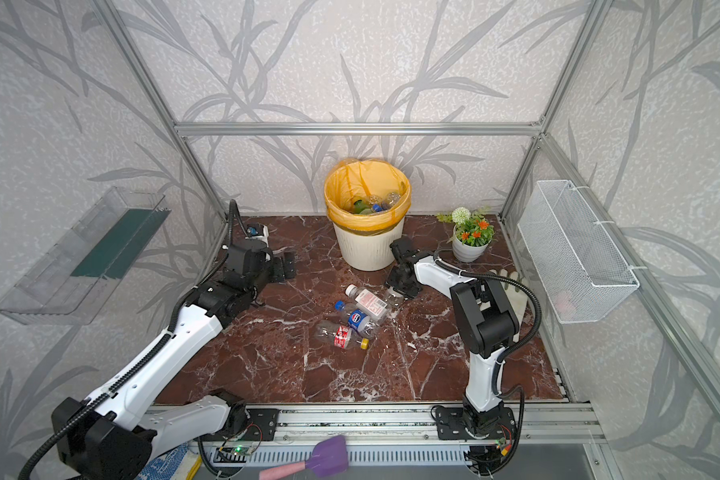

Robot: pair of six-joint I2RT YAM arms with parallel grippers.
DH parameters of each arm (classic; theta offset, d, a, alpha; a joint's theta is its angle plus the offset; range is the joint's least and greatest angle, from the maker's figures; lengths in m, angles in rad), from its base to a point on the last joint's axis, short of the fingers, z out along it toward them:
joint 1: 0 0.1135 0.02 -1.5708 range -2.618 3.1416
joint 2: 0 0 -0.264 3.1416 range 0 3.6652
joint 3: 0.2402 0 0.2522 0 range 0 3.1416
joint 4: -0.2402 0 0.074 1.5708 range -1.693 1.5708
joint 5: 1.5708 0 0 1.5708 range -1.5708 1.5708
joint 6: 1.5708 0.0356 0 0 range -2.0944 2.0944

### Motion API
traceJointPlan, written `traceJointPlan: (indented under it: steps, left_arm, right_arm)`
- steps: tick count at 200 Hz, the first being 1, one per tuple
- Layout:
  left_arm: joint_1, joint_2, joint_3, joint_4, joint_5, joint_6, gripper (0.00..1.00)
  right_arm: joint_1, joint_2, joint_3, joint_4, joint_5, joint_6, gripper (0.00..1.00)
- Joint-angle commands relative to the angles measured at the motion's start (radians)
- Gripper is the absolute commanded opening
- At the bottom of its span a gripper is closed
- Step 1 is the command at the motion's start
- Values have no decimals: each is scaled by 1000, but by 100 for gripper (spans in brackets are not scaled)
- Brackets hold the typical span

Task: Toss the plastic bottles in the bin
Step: 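Withdraw the left gripper while the right gripper grasps the orange-capped bottle, then lift the orange-capped bottle with the right gripper over the bin and release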

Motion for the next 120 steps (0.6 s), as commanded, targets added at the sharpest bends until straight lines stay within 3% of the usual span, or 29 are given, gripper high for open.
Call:
traceJointPlan:
  steps: [1,43,71,93,120]
  left_arm:
    - [21,-8,-13,-3,36,43,99]
    - [48,26,-50,26,81,-1,99]
    - [78,53,-92,49,111,-83,99]
    - [107,92,-112,44,167,-148,99]
    - [120,137,-122,38,236,-184,99]
  right_arm:
    - [19,-45,26,-31,73,-8,56]
    - [31,-198,34,-53,197,-69,53]
    - [38,-415,87,-20,337,-195,49]
    - [62,-572,134,125,481,-363,49]
    - [79,-683,198,347,546,-531,50]
